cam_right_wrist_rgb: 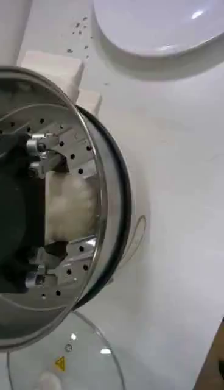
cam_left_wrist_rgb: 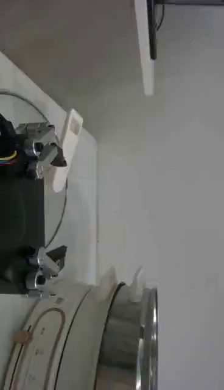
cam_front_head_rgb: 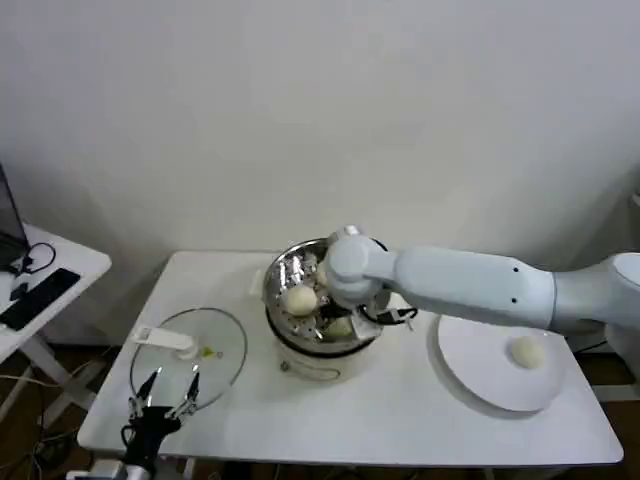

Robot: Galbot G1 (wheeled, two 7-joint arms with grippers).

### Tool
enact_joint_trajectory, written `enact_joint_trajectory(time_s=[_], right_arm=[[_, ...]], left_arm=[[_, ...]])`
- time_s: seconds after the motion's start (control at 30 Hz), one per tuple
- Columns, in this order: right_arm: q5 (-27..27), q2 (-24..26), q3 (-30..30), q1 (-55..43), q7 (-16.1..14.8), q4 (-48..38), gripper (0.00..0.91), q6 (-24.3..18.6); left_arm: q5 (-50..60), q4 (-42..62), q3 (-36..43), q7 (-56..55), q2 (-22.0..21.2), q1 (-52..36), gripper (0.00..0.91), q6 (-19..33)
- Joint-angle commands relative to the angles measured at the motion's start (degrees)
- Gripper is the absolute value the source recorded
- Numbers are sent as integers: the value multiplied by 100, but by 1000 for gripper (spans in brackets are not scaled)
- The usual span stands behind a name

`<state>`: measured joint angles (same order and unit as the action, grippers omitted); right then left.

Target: Take steamed baozi put them in steamer then cover it.

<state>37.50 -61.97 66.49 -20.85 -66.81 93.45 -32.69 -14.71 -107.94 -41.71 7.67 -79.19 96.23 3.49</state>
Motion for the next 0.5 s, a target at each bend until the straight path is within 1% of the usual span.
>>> enact_joint_trajectory(time_s=[0.03, 0.23, 0.27, 0.3, 0.4, 0.5], right_arm=[[-3, 38, 12, 6, 7, -7, 796, -38], [30, 9, 4, 17, 44, -21, 806, -49], [32, 5, 6, 14, 47, -20, 877, -47], [45, 5, 7, 13, 55, -20, 907, -49], [60, 3, 20, 29, 255, -65, 907, -169], [82, 15, 65, -13, 279, -59, 907, -225]], left_arm=[[4, 0, 11, -3, -21, -16, 907, -3], [14, -12, 22, -3, -36, -28, 907, -8], [14, -8, 21, -4, -37, -30, 907, -9], [14, -6, 22, -6, -39, -31, 907, -10], [16, -6, 27, -8, -49, -17, 907, -5], [24, -18, 42, -10, -49, -5, 907, -6]])
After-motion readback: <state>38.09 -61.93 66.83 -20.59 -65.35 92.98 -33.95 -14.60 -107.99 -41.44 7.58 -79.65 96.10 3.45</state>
